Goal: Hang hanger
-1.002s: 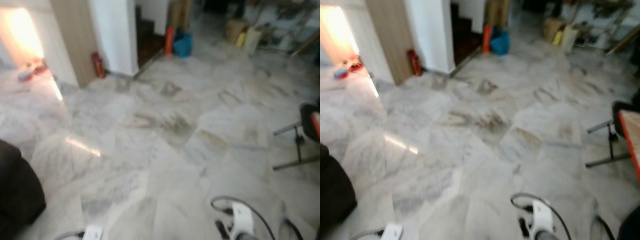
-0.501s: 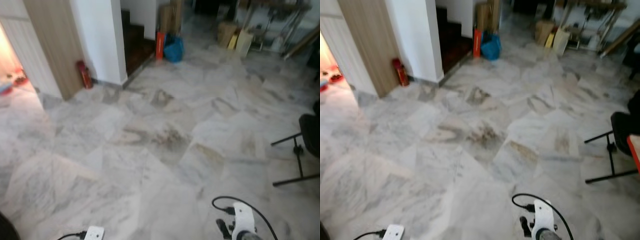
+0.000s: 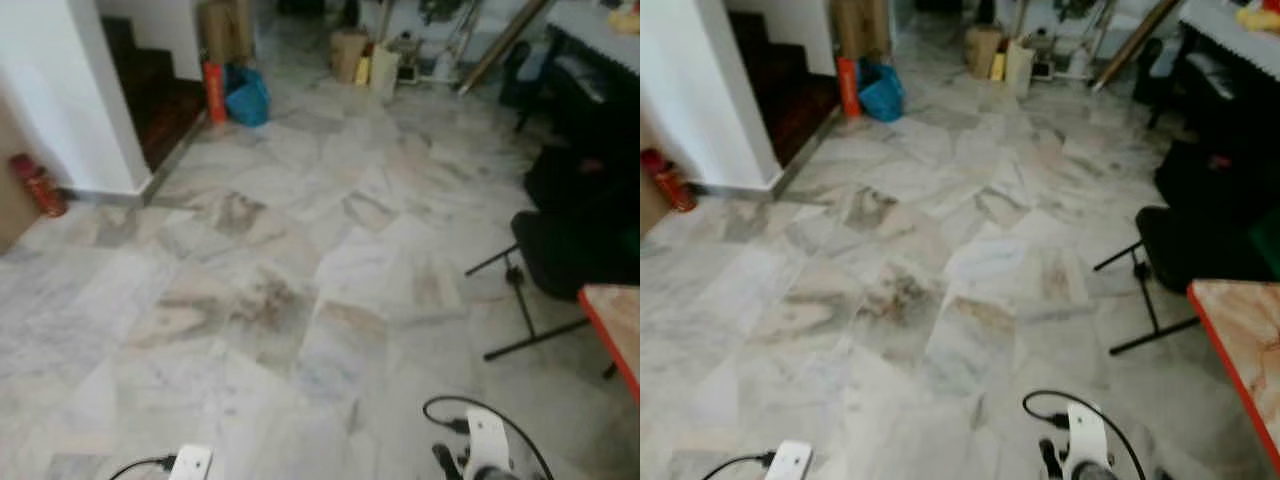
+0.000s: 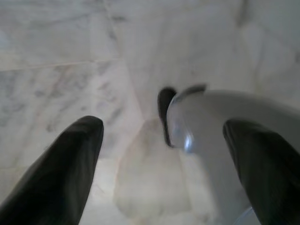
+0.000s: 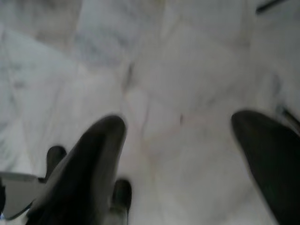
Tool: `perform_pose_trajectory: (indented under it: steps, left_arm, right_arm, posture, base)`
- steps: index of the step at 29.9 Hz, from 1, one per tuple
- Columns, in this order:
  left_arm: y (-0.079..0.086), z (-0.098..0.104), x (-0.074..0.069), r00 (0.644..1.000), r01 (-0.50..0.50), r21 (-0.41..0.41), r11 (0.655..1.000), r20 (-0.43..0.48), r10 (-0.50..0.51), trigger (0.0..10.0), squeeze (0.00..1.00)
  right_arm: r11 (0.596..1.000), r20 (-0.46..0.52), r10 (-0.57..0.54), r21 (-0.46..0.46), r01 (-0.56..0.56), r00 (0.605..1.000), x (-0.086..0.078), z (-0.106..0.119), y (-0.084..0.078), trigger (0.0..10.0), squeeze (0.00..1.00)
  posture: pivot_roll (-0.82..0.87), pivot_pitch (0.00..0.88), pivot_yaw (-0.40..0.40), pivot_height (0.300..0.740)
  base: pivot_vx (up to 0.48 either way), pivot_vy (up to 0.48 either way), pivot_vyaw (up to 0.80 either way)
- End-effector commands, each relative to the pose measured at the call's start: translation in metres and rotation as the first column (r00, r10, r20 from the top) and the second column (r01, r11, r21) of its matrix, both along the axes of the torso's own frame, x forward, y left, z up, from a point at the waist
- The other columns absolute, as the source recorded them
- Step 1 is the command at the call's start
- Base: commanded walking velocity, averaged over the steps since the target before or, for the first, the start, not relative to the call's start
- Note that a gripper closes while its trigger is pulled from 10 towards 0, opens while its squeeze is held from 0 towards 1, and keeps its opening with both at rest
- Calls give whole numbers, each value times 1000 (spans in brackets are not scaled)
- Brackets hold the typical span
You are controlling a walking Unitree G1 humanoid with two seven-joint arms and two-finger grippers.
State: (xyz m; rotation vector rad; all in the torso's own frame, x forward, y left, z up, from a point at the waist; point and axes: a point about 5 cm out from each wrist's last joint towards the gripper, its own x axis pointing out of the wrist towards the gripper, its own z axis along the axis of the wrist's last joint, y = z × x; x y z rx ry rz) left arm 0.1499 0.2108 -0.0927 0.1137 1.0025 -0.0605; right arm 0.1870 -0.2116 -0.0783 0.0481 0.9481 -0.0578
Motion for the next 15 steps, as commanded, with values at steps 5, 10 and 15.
perform_pose_trajectory:
  steps: [5,10,15]
  left_arm:
    - [2,-3,-8,999,2,7,1000,-33,-1,10000,0]
    - [1,-3,-8,999,1,8,1000,-34,0,10000,0]
    - [-2,-5,-9,999,9,0,1000,-52,-9,10000,0]
  right_arm:
    - [1000,3,-5,-1,5,1000,0,0,-1,10000,0]
    - [1000,2,-4,-1,4,1000,0,0,-1,10000,0]
    - [1000,4,-5,-1,5,1000,0,0,0,10000,0]
  posture:
    - [32,0,-26,740]
    - [32,0,-27,740]
    - [30,0,-26,740]
  base:
    - [480,0,0]
    - [480,0,0]
    - [186,0,0]
